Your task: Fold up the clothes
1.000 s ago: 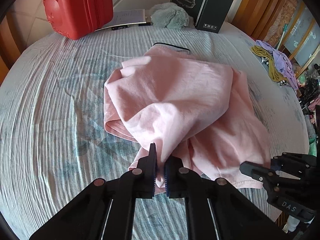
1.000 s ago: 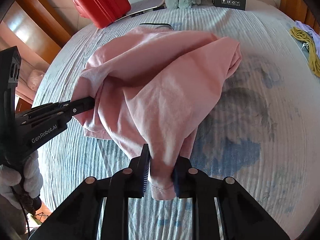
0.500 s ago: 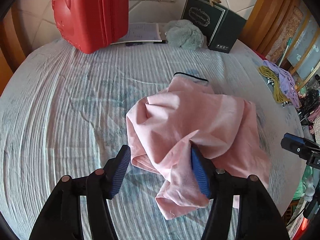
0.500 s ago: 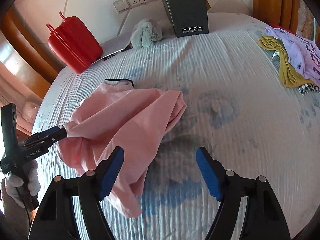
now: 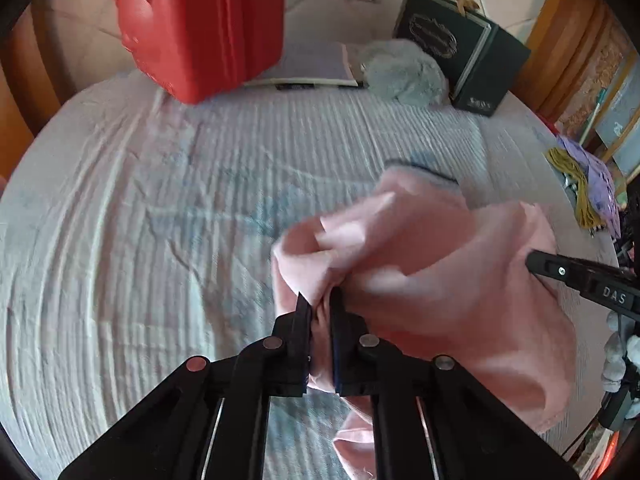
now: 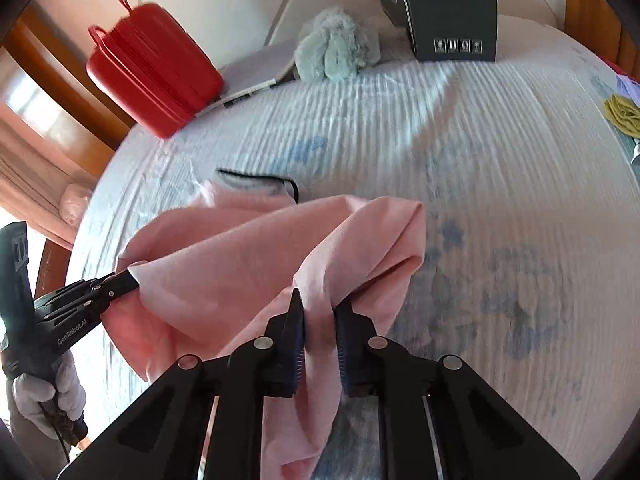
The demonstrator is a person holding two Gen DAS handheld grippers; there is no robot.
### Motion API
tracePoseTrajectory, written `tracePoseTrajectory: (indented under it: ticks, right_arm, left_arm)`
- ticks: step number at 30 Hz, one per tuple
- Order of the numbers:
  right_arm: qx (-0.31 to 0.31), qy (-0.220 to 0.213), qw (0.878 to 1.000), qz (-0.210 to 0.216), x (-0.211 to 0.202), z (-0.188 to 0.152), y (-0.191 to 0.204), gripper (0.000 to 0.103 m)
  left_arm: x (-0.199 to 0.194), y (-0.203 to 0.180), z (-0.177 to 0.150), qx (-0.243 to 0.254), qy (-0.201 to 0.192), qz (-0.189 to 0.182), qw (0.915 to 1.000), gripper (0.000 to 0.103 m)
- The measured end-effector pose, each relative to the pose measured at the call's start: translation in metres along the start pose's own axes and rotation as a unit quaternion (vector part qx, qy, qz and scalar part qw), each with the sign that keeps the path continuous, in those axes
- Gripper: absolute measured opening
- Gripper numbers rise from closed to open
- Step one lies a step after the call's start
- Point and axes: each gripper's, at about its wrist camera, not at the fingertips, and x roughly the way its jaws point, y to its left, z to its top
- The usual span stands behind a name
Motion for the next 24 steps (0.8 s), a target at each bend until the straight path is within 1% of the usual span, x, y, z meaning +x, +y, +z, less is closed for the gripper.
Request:
tracePoseTrajectory:
  ticks: [2, 4, 5, 6, 8, 9, 10, 12, 14, 15, 17, 19, 20, 21, 24]
  right_arm:
    - [-0.002, -0.026, 0.999, 0.024, -0.019, 0.007, 0.006, 0.012]
    - [-0.008, -0.041, 0.998, 0.04, -0.034, 0.008, 0.015, 0.012]
    - [-0.012, -0.046, 0.998, 0.047, -0.041, 0.007, 0.02, 0.012]
    - [-0.013, -0.05, 0.997, 0.049, -0.045, 0.005, 0.022, 0.013]
    - [-0.008, -0.053, 0.998, 0.038, -0.05, 0.0, 0.022, 0.018]
    - [-0.005, -0.054, 0.998, 0.033, -0.053, -0.003, 0.022, 0.018]
    - [-0.003, -0.052, 0.998, 0.027, -0.054, -0.007, 0.021, 0.018]
    - [0.001, -0.038, 0.999, 0.012, -0.051, -0.012, 0.018, 0.018]
    - [0.005, -0.024, 1.0, -0.001, -0.048, -0.023, 0.013, 0.018]
    - [0.008, -0.017, 1.0, -0.005, -0.046, -0.029, 0.009, 0.019]
    - [0.013, -0.006, 1.0, -0.015, -0.043, -0.039, 0.004, 0.02]
    - [0.016, 0.002, 1.0, -0.021, -0.042, -0.049, 0.001, 0.023]
    - [0.017, 0.005, 1.0, -0.024, -0.042, -0.054, -0.001, 0.028]
    - [0.018, 0.007, 0.999, -0.027, -0.042, -0.059, -0.002, 0.03]
    - [0.024, 0.011, 0.999, -0.025, -0.042, -0.074, -0.005, 0.03]
  left_arm:
    - [-0.021, 0.021, 0.016, -0.015, -0.032, 0.018, 0.9992, 0.006]
    - [-0.038, 0.043, 0.024, -0.02, -0.053, 0.05, 0.9971, 0.006]
    - [-0.044, 0.054, 0.027, -0.022, -0.061, 0.074, 0.9952, 0.006]
    - [-0.044, 0.065, 0.027, -0.027, -0.056, 0.092, 0.9939, 0.006]
    - [-0.035, 0.088, 0.024, -0.042, -0.033, 0.115, 0.9919, 0.007]
    - [-0.031, 0.099, 0.023, -0.05, -0.021, 0.127, 0.9905, 0.008]
    - [-0.028, 0.106, 0.019, -0.056, -0.01, 0.128, 0.9902, 0.009]
    - [-0.026, 0.108, 0.006, -0.061, 0.005, 0.114, 0.9916, 0.018]
    - [-0.034, 0.094, -0.005, -0.055, -0.007, 0.09, 0.9944, 0.049]
    - [-0.04, 0.084, -0.008, -0.051, -0.014, 0.076, 0.9957, 0.053]
    - [-0.051, 0.061, -0.015, -0.043, -0.025, 0.046, 0.9977, 0.054]
    - [-0.054, 0.036, -0.021, -0.032, -0.026, 0.009, 0.9991, 0.057]
    - [-0.054, 0.023, -0.027, -0.025, -0.022, -0.007, 0.9994, 0.058]
    - [-0.053, 0.009, -0.033, -0.016, -0.018, -0.02, 0.9995, 0.058]
    - [-0.037, -0.029, -0.048, 0.005, 0.012, -0.047, 0.9988, 0.059]
